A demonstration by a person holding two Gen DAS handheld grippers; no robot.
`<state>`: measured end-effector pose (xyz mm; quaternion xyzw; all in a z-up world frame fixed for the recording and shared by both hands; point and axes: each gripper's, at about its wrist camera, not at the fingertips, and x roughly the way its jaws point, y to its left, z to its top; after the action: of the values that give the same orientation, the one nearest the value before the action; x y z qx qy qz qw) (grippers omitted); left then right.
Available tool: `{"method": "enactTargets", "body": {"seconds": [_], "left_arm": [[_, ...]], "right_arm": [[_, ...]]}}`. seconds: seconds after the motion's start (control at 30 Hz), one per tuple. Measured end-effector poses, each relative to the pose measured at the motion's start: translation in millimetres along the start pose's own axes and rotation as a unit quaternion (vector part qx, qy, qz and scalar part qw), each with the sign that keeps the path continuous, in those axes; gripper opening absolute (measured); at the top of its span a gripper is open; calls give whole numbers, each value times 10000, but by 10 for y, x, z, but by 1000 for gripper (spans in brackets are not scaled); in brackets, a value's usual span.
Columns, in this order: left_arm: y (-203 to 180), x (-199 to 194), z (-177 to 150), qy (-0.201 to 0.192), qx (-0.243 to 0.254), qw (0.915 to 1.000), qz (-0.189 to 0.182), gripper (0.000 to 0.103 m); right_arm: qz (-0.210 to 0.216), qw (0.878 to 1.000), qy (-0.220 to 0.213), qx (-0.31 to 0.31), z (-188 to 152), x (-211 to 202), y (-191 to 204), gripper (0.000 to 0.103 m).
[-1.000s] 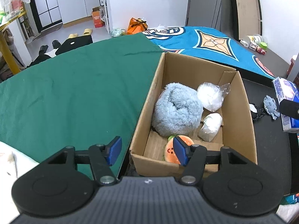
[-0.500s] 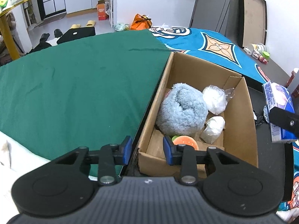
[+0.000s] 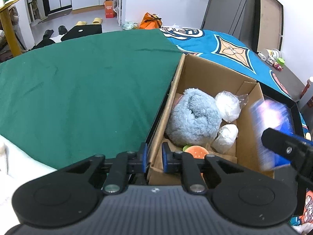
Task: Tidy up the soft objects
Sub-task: 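Carry the tissue pack with the right gripper into the box and release, then move the right tool to the grey-blue denim plush and grasp it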
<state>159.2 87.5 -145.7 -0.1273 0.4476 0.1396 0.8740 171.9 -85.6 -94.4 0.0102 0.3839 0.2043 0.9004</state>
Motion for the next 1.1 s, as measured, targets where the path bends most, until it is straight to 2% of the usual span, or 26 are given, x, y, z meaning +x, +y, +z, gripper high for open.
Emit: {"method": "enactTargets", "body": {"seconds": [0.4, 0.7, 0.87, 0.93, 1.1], "left_arm": [[-28, -60, 1, -65, 110, 9999, 24, 12], [-142, -86, 27, -73, 311, 9994, 161, 18], [-217, -103, 60, -128, 412, 9988, 231, 33], [-267, -100, 86, -153, 487, 9983, 293, 44], [-397, -64, 137, -139, 654, 9971, 376, 49]], "right_arm": [[-177, 9994, 36, 294, -44, -89, -362, 59], [-297, 9992, 59, 276, 27, -74, -655, 59], [-367, 9989, 84, 269, 104, -30, -857, 59], [-374, 9988, 90, 293, 138, -6, -945, 59], [-437, 9985, 83, 327, 219, 58, -1151, 59]]}}
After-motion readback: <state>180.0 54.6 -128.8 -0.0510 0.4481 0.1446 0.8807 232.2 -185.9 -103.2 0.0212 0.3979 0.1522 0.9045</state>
